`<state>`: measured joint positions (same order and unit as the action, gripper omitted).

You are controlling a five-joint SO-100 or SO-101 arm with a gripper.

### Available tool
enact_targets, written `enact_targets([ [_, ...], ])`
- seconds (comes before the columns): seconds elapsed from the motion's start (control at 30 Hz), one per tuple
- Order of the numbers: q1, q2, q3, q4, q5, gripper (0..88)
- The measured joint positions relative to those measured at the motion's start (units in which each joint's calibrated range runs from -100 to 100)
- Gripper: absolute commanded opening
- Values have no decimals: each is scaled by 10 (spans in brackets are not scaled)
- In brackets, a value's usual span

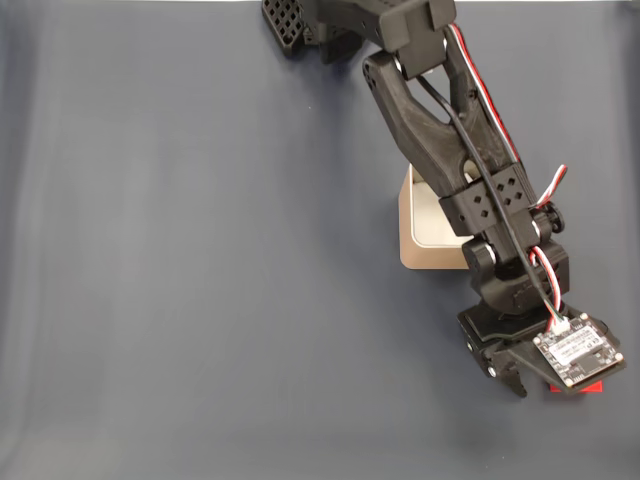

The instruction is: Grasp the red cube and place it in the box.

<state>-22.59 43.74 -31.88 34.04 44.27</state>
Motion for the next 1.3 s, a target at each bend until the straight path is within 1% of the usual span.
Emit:
enact_targets([
  [0.37, -1, 23, -18, -9, 9, 449],
  [0.83, -5, 29, -28, -11, 9, 433],
  [1.0, -5, 29, -28, -11, 6, 409],
  [1.3, -5, 29, -28, -11, 2, 337],
])
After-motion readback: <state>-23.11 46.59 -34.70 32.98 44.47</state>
